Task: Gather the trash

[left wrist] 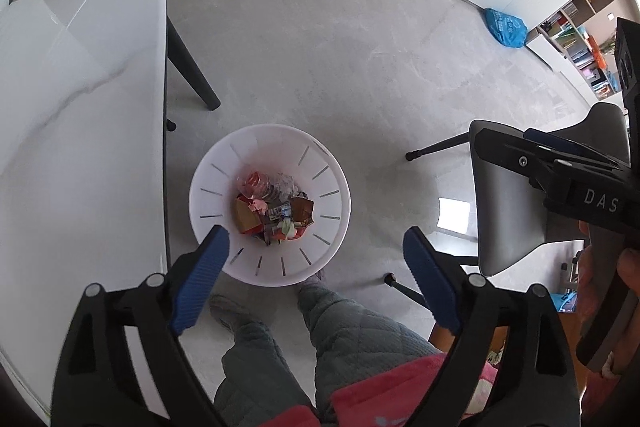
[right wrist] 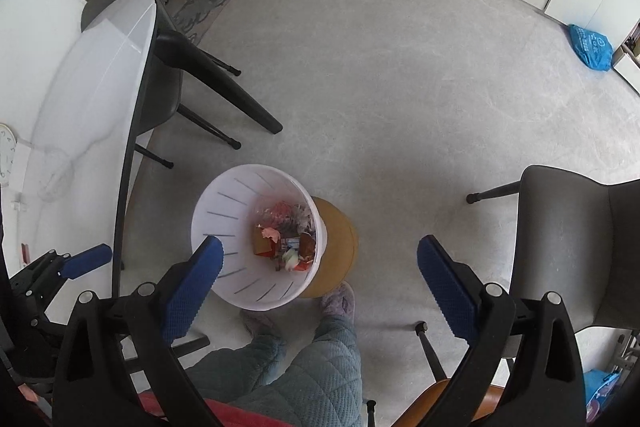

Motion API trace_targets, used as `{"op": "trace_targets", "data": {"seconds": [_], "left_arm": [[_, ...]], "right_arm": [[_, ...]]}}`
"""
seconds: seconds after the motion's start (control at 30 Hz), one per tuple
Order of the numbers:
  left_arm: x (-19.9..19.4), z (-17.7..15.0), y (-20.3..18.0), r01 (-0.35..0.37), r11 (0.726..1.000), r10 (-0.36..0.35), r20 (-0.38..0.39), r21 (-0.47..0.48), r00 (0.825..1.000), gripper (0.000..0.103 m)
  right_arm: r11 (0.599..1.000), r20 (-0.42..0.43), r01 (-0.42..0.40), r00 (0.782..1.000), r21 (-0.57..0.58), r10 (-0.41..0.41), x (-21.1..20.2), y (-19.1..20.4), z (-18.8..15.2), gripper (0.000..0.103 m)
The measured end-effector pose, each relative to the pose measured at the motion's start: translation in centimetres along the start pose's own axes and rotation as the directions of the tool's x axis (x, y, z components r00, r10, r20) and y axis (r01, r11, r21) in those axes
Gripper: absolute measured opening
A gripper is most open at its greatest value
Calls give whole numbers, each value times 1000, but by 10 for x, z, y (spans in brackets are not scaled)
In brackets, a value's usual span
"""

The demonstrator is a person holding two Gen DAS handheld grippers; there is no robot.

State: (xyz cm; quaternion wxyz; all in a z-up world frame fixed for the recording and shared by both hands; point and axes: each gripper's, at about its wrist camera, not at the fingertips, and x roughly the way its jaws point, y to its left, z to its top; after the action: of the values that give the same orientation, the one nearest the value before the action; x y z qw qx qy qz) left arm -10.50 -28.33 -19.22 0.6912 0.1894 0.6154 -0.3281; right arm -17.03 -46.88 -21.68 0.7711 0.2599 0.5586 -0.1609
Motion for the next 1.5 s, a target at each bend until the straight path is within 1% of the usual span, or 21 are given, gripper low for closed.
{"op": "trace_targets", "data": {"seconds": [0.17, 0.27, 0.37, 0.47, 0.6, 0.67, 0.7, 0.73, 0.77, 0.83, 0.93, 1.0, 1.03, 1.07, 1.1, 1.17, 1.23, 1.3, 1.37, 1.43, 1.5], "left_arm": [[-17, -3, 9, -43, 999, 44, 55, -26, 998, 90], [-41, -9, 26, -93, 992, 104, 130, -84, 986, 90], [-74, -15, 53, -153, 973, 190, 217, -174, 958, 91], [-117, -24, 84, -225, 935, 303, 287, -273, 909, 92], [-189, -41, 122, -301, 880, 439, 386, -368, 812, 95], [-224, -47, 137, -327, 855, 491, 427, -402, 759, 95], [-246, -49, 147, -351, 833, 531, 443, -427, 722, 95], [-262, -50, 152, -366, 819, 556, 454, -441, 696, 95], [-286, -51, 160, -383, 803, 584, 472, -458, 660, 95], [-326, -51, 169, -405, 771, 630, 497, -491, 597, 95], [-389, -55, 177, -420, 723, 689, 534, -548, 490, 95], [-427, -62, 178, -409, 692, 721, 552, -594, 419, 95], [-442, -63, 179, -403, 683, 730, 555, -610, 398, 95], [-453, -65, 179, -397, 676, 737, 556, -621, 384, 95], [-462, -67, 179, -390, 671, 742, 559, -631, 371, 95], [-472, -72, 180, -373, 654, 756, 549, -658, 357, 95], [-474, -83, 183, -326, 645, 761, 540, -692, 360, 95], [-472, -89, 183, -266, 655, 745, 548, -707, 379, 95], [-470, -95, 186, -248, 659, 738, 547, -710, 395, 95], [-467, -96, 189, -241, 649, 744, 536, -722, 399, 95], [-464, -98, 191, -227, 643, 746, 530, -732, 404, 95]], "right_arm": [[999, 4, -20, 1000, -26, 20, -1, 17, 2, 97], [997, 8, -38, 999, -62, 38, -5, 36, 6, 97], [992, -2, -59, 998, -112, 59, -6, 69, 11, 97], [976, 13, -131, 991, -174, 135, -14, 114, 17, 101], [920, 85, -183, 971, -346, 225, -51, 199, 31, 101], [875, 138, -213, 944, -436, 299, -87, 244, 44, 101], [853, 169, -220, 928, -473, 333, -105, 264, 49, 101], [832, 204, -219, 909, -509, 364, -126, 282, 54, 101], [815, 245, -210, 887, -540, 391, -148, 300, 60, 101], [795, 340, -188, 830, -577, 442, -200, 331, 71, 101], [784, 449, -187, 731, -592, 514, -270, 361, 79, 101], [779, 494, -196, 675, -596, 548, -304, 371, 82, 101], [776, 511, -202, 650, -597, 562, -318, 373, 82, 101], [770, 524, -210, 623, -603, 581, -332, 376, 80, 101], [761, 524, -218, 609, -611, 595, -340, 378, 78, 101], [750, 520, -248, 588, -614, 620, -349, 376, 71, 101], [749, 515, -281, 580, -600, 631, -348, 371, 65, 101], [748, 499, -304, 591, -590, 634, -342, 368, 61, 101], [752, 490, -300, 608, -586, 625, -334, 367, 58, 101], [769, 494, -274, 632, -578, 597, -326, 372, 58, 101], [776, 492, -262, 648, -573, 582, -322, 372, 59, 101]]}}
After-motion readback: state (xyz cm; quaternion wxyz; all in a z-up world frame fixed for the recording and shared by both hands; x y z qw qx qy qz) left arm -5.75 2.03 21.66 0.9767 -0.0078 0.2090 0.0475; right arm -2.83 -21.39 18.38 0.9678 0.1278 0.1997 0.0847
